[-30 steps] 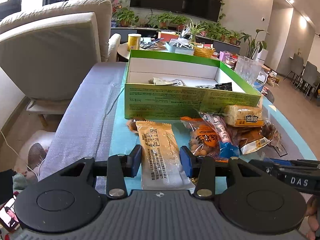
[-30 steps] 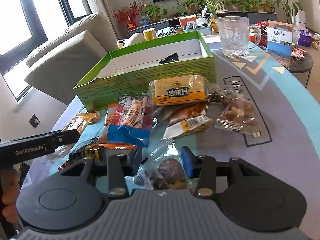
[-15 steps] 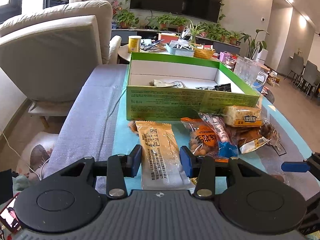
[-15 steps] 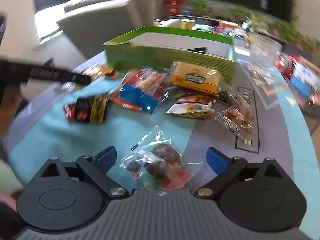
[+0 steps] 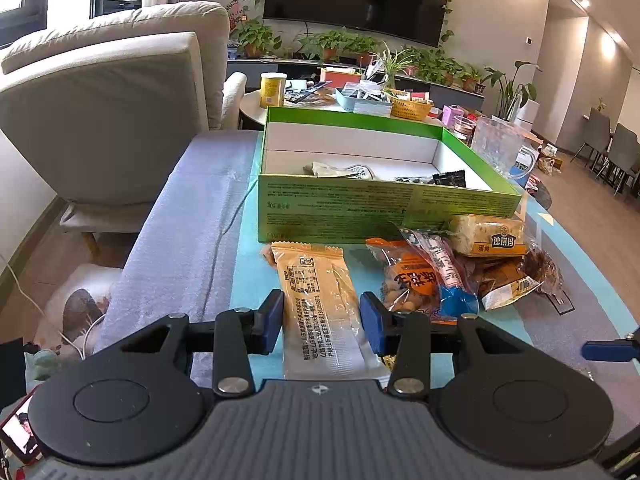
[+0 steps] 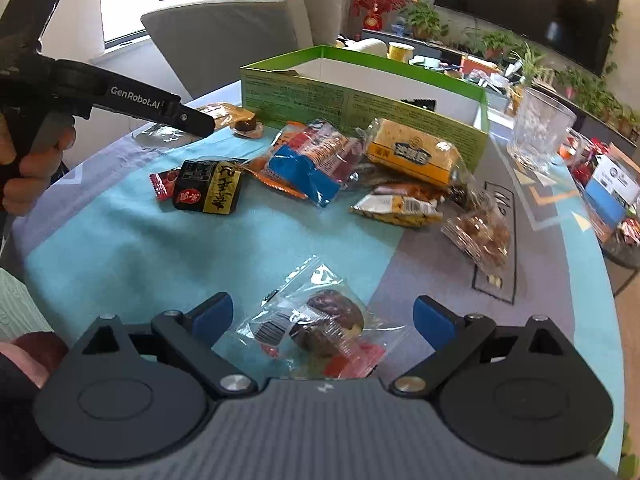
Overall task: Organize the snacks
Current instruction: 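Close the left tool on the beige wafer pack while the right tool approaches the clear candy bag, then carry the wafer pack and clear candy bag into the green box, open both tools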
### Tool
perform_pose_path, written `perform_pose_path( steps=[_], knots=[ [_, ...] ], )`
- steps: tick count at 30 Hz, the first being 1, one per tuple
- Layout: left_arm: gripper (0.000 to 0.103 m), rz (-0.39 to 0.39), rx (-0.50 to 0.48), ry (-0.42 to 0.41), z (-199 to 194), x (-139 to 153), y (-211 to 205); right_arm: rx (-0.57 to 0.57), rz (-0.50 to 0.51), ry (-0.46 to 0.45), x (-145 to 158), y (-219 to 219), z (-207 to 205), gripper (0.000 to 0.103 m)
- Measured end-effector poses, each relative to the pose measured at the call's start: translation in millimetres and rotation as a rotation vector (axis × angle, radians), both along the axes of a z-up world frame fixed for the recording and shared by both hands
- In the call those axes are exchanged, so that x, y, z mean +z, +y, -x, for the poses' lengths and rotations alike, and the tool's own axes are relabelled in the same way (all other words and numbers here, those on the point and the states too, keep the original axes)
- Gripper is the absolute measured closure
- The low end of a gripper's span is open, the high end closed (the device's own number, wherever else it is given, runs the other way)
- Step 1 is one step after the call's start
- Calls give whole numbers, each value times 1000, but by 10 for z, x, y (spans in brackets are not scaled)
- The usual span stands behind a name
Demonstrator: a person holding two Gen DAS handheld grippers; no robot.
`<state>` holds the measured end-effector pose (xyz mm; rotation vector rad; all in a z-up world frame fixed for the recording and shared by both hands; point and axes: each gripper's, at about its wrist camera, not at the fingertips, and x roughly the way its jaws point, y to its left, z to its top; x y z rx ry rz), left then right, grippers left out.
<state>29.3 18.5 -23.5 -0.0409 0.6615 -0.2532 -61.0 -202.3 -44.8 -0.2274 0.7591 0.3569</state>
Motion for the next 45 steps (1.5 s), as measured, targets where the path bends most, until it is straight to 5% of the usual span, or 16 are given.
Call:
perform_pose_path(
  steps=[8, 11, 16, 21, 25, 29, 36, 45],
  knots=[
    [64, 1, -11, -4, 14, 8, -14, 98, 3, -40, 113, -134, 187, 44],
    [64, 1, -8, -7, 28, 20, -5, 212, 81, -28, 72, -110, 246, 44],
    [64, 5, -5, -6, 38, 27, -2, 210, 184, -35, -35, -79, 135, 44],
    [64, 1, -13, -9, 62, 56, -19, 171, 98, -24, -84, -42, -171, 44],
    [64, 5, -9, -12, 53, 72, -3, 124, -52, 68, -59, -98, -336, 45],
    [64, 9, -7, -8, 40, 61, -10, 83, -1, 12, -29, -64, -208, 45],
    [64, 43, -12, -56, 4, 187, -82, -75, -148, -136, 407, -222, -243, 45],
    [64, 94, -19, -152, -351, 499, -223, -256, -302, -303, 880, -231, -828, 45]
  ],
)
